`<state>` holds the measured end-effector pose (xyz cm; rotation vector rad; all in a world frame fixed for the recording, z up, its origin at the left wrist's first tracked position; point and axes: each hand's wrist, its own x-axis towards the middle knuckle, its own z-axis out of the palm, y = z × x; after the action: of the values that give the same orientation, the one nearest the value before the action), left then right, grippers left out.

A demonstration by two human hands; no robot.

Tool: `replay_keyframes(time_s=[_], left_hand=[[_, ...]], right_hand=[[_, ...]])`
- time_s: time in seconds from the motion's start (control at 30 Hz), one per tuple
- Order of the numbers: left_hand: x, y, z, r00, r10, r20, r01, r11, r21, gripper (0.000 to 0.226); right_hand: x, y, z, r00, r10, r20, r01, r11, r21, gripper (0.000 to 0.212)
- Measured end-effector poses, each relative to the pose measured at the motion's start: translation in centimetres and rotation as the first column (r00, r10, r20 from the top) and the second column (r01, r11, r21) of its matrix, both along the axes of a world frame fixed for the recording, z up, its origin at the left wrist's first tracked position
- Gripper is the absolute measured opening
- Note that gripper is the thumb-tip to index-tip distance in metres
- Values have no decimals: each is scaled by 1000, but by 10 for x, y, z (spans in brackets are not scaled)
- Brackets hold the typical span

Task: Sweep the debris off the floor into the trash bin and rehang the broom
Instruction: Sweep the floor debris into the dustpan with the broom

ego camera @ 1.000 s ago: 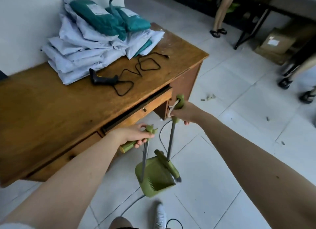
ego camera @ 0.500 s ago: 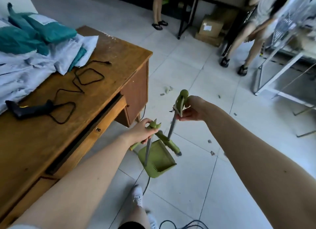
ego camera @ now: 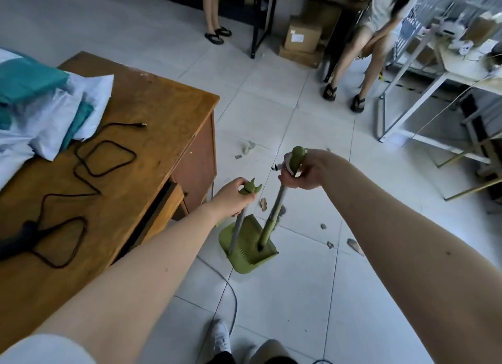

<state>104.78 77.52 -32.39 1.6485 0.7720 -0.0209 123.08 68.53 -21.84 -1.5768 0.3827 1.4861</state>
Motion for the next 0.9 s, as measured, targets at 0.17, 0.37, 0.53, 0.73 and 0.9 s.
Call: replay_keyframes(time_s=[0.17, 0.37, 0.53, 0.73, 0.9], left_hand=[[21, 31, -3, 1000, 26, 16, -28, 985, 172, 22], [47, 70, -13, 999, -37, -30, 44, 960, 277, 18], [89, 98, -24, 999, 22, -44, -6, 945, 327, 18], [148, 150, -40, 988, 121, -100, -84, 947, 311, 23], [214, 203, -52, 950, 279, -140, -235, 934, 270, 22]], right_hand=[[34, 3, -19, 989, 121, 86, -115, 990, -78, 4], [91, 7, -56, 960, 273, -56, -277, 958, -74, 30], [121, 66, -77, 945, 326, -16, -327, 944, -52, 41], [190, 153, -87, 889, 429, 161, -406, 901, -153, 29], [261, 242, -103, 811, 530, 246, -474, 843, -253, 24]])
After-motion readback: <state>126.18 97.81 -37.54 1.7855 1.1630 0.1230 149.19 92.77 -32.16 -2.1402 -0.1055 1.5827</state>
